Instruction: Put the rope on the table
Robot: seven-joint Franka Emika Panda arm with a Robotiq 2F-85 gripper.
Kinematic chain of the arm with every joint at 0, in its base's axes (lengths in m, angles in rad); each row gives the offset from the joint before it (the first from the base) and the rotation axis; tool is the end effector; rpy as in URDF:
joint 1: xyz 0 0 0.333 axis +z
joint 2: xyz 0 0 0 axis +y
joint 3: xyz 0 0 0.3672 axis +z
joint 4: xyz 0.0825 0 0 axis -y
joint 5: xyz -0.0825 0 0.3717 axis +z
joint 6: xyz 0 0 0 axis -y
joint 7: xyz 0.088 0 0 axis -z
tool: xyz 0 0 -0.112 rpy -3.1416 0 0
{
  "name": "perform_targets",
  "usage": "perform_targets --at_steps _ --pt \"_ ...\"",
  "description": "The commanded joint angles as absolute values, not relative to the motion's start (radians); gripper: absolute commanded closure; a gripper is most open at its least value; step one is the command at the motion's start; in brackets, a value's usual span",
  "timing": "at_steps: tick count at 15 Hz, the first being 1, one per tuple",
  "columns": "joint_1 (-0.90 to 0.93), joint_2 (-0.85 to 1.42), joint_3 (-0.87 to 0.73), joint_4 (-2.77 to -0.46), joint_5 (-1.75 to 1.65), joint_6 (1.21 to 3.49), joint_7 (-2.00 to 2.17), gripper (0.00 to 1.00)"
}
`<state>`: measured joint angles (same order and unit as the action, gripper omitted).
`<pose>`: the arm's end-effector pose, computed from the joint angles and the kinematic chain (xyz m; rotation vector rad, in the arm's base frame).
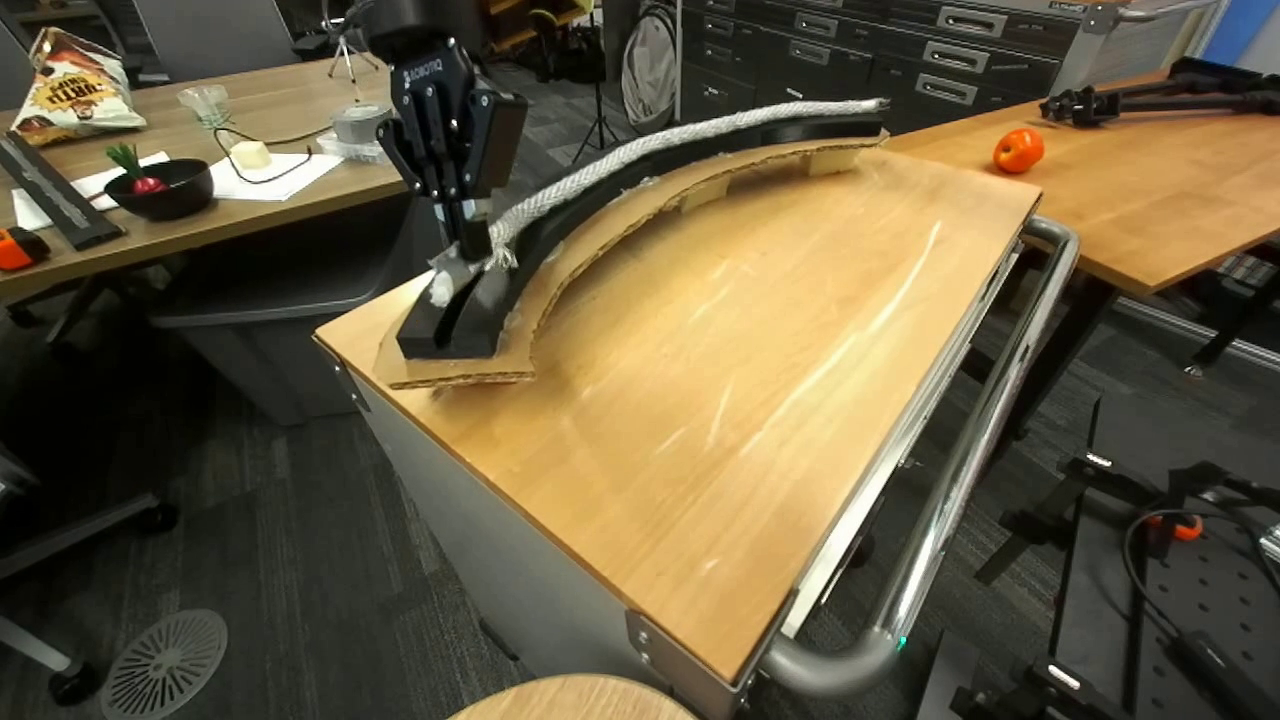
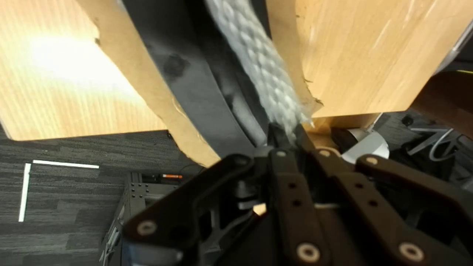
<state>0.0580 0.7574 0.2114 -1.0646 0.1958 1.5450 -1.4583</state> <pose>0.7274 0.1683 0.4118 -1.8201 -2.0086 0.0258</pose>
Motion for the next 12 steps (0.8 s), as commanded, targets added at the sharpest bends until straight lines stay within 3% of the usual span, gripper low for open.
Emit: perform_targets --at_steps 1,7,12 --pt "0.007 0.656 0.236 -1.175 0.285 1.488 -1.451 0.96" --pt "-0.012 0.595 0.226 -1.399 0.448 1.533 -1.361 0.96" --pt "0.019 0.488 0.219 -1.664 0.545 1.871 -1.265 0.96"
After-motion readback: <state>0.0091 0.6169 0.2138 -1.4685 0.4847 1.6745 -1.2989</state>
